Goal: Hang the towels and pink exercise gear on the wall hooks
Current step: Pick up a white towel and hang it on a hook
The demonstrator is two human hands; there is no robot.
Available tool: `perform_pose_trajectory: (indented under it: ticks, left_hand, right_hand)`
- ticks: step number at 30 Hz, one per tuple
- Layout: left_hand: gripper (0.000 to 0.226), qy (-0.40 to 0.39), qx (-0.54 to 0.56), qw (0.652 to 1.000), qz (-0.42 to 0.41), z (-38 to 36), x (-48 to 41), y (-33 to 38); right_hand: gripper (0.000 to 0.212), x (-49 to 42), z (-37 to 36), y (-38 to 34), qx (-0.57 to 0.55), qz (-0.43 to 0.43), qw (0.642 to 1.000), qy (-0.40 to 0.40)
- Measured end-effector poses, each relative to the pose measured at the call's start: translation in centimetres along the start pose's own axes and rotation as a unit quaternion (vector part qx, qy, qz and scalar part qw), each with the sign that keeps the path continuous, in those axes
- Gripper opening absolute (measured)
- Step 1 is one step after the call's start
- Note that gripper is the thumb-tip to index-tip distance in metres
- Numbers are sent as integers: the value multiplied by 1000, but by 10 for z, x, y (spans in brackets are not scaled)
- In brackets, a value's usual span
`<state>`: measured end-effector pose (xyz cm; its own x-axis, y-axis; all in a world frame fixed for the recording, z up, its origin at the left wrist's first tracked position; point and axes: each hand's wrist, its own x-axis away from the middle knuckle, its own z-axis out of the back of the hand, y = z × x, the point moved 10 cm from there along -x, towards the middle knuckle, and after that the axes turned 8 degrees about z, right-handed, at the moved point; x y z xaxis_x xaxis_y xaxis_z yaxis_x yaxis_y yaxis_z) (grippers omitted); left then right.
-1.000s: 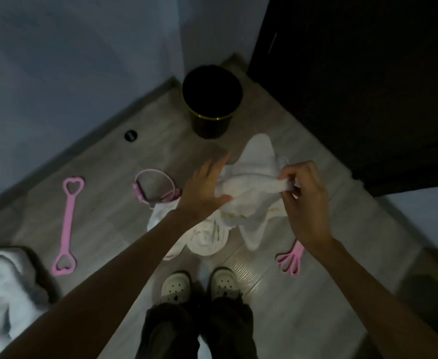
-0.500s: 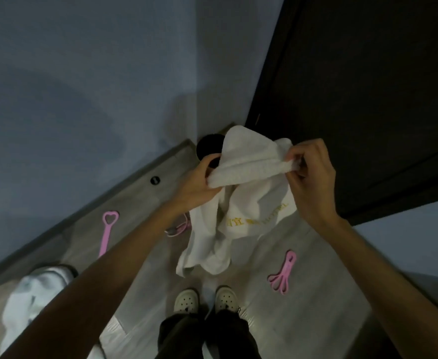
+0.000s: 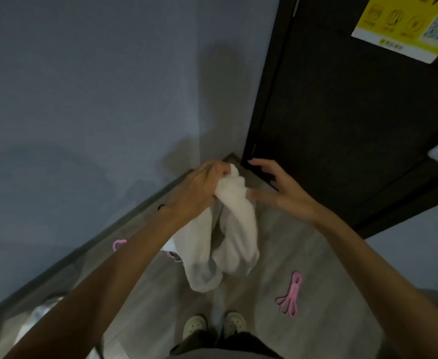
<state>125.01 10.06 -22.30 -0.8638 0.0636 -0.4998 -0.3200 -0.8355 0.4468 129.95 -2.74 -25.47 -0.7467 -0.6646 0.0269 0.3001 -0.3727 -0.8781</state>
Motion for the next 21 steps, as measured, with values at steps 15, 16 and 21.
perform_pose_trajectory:
  ticks: [15, 16, 21]
  left_hand:
    - [70, -62, 139, 968, 200, 23, -2, -44]
    - [87, -96, 149, 965, 192, 18, -4, -46]
    - [90, -277, 219, 913, 203, 0, -5, -42]
  right_hand:
    - [15, -39, -1, -90, 94, 194, 975, 61]
    - [16, -37, -2, -97, 105, 214, 969, 58]
    - [18, -31, 0, -106, 128, 257, 957, 48]
